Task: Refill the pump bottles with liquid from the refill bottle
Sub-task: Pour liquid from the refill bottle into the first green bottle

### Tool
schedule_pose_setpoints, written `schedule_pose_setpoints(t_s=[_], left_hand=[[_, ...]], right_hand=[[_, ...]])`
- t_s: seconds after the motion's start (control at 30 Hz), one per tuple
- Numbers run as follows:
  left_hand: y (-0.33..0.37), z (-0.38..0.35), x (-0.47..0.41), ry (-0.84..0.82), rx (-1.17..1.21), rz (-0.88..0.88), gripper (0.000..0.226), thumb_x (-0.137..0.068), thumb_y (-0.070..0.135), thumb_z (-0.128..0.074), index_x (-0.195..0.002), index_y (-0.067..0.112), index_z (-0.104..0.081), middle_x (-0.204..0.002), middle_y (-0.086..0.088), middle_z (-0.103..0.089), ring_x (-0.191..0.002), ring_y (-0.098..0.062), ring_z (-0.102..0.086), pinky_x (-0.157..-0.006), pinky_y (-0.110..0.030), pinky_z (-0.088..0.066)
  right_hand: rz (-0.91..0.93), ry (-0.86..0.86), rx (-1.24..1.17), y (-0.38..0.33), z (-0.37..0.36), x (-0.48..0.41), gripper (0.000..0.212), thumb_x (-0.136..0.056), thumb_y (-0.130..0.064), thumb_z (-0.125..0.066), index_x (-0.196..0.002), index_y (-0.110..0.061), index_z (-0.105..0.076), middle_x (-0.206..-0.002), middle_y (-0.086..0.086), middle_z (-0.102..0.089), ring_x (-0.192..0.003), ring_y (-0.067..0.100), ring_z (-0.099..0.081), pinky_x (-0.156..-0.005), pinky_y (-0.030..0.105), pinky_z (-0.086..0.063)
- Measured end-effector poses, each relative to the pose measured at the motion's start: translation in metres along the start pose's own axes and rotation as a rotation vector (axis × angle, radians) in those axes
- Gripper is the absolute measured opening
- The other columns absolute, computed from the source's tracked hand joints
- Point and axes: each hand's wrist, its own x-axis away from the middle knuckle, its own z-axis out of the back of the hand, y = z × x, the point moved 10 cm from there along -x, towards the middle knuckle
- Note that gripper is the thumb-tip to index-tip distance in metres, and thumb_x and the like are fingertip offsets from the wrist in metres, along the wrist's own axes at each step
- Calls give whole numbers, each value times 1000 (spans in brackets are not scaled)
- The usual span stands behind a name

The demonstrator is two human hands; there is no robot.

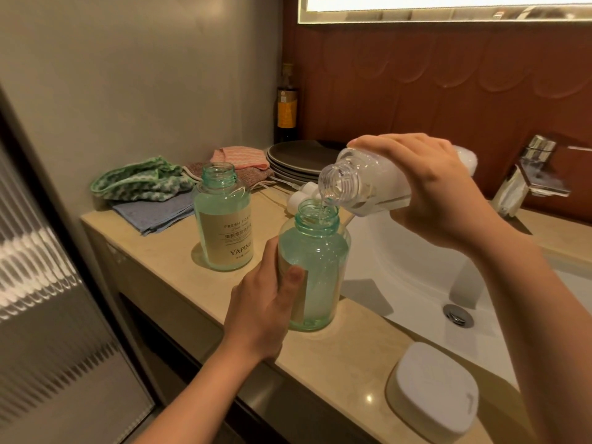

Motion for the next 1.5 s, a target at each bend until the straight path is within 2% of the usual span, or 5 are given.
schedule_pose_setpoints(t_s=[0.2,0.47,0.7,0.93,1.5], left_hand=[[0,-1,0,-4,2,0,70,-72,88,-9,-116,43,-39,-99,35,-56,-97,-8,-57,-83,-43,-47],[0,-1,0,2,11,-6,69,-72,87,-10,-116,42,-39,-111,28,-54,-96,-6,-57,-83,-43,-46],[0,0,0,1,7,-2,69,-72,87,-10,-116,43,-39,-104,35,-55,-97,-5,-56,-83,-43,-46],[0,-1,0,-2,2,2,70,-72,88,-9,-116,41,-39,-100,27,-59,-97,-8,-57,-83,-45,-47],[-1,-1,0,1,0,12,72,-72,88,-9,-117,41,-39,-104,14,-62,-97,-12,-58,-82,-44,-47]], right_hand=[[0,-1,0,0,0,0,84,-65,1,-79,-136,-25,-44,-128,6,-56,-117,29,-48,-94,43,-32],[1,-3,5,0,-1,0,84,-65,1,-79,-136,-26,-43,-128,5,-55,-116,29,-48,-93,37,-27],[3,-2,2,0,-1,0,83,-65,1,-79,-136,-25,-44,-128,6,-56,-116,30,-49,-93,39,-29],[6,5,11,0,1,0,84,-65,1,-79,-136,-25,-43,-127,6,-56,-116,30,-49,-93,45,-35],[0,3,8,0,0,0,82,-67,-2,-79,-137,-25,-43,-128,6,-55,-117,29,-48,-94,43,-34]])
